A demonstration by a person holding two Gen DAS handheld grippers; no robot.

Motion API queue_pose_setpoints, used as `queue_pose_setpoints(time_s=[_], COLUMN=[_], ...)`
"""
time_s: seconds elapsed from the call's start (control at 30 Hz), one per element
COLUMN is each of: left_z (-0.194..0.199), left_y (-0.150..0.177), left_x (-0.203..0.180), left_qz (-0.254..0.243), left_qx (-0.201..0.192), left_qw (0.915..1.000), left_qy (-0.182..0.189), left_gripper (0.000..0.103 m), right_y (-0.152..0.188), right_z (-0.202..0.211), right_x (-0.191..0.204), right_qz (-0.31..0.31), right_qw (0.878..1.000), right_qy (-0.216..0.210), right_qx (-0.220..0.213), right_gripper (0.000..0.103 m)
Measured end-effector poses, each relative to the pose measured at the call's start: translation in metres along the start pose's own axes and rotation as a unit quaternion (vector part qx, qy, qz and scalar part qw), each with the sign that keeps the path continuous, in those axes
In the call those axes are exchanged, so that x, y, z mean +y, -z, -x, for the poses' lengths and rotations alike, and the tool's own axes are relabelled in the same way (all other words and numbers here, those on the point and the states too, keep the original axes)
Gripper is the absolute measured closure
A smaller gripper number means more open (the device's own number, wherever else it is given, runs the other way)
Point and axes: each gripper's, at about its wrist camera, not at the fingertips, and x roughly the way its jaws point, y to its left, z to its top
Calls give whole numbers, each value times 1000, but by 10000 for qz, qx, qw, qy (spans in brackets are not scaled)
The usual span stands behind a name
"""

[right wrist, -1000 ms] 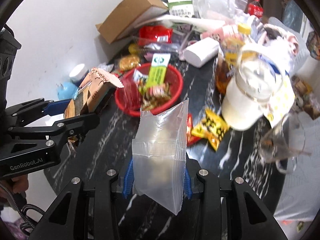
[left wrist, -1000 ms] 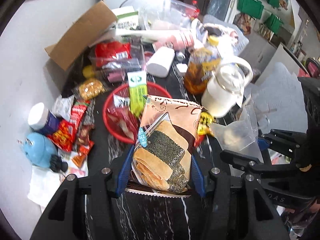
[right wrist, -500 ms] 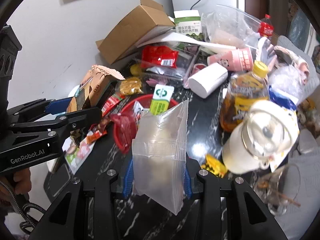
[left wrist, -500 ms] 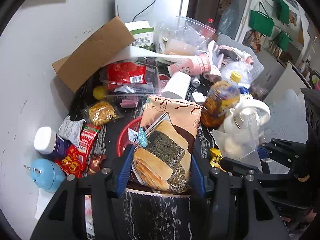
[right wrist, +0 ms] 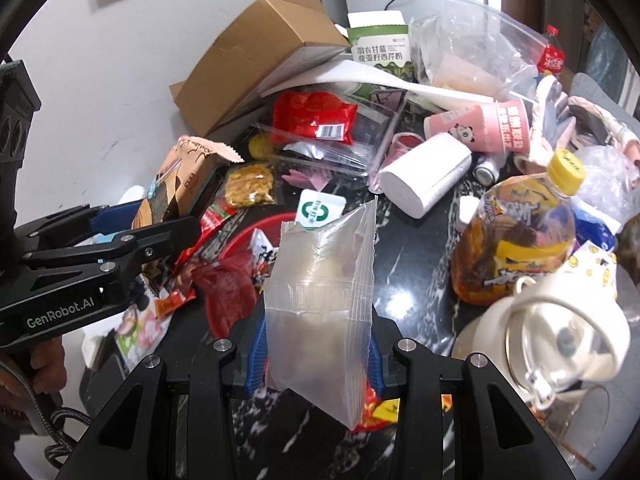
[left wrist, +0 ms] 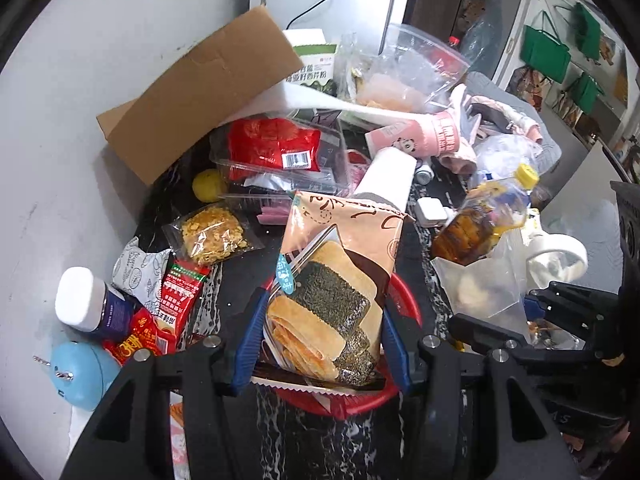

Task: Organize snacks
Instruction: 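Carry the wafer packet and clear bag over the red basket with both grippers, then open both grippers to drop the wafer packet and clear bag into the basket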

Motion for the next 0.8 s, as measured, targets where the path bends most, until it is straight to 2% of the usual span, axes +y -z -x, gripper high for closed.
queue_pose_setpoints(time_s=[0.2,0.53,0.8], left_z=[-27,-69,-88], left_y=[-5,-2,-1], left_x=[7,10,9], left_qz=[25,-36,-95], left_qx=[119,527,623], left_qw=[9999,9986,9980], left_qy=[-51,-7,43], left_gripper=[51,51,51], right_y=[-8,-12,-12], right_z=[-20,-48,-60], right_x=[-6,-12,-16], right_qz=[-28,-68,-83], right_qw=[10000,9997,9993], right_qy=[-5,20,51], right_qx=[88,232,351], right_gripper=[64,64,64])
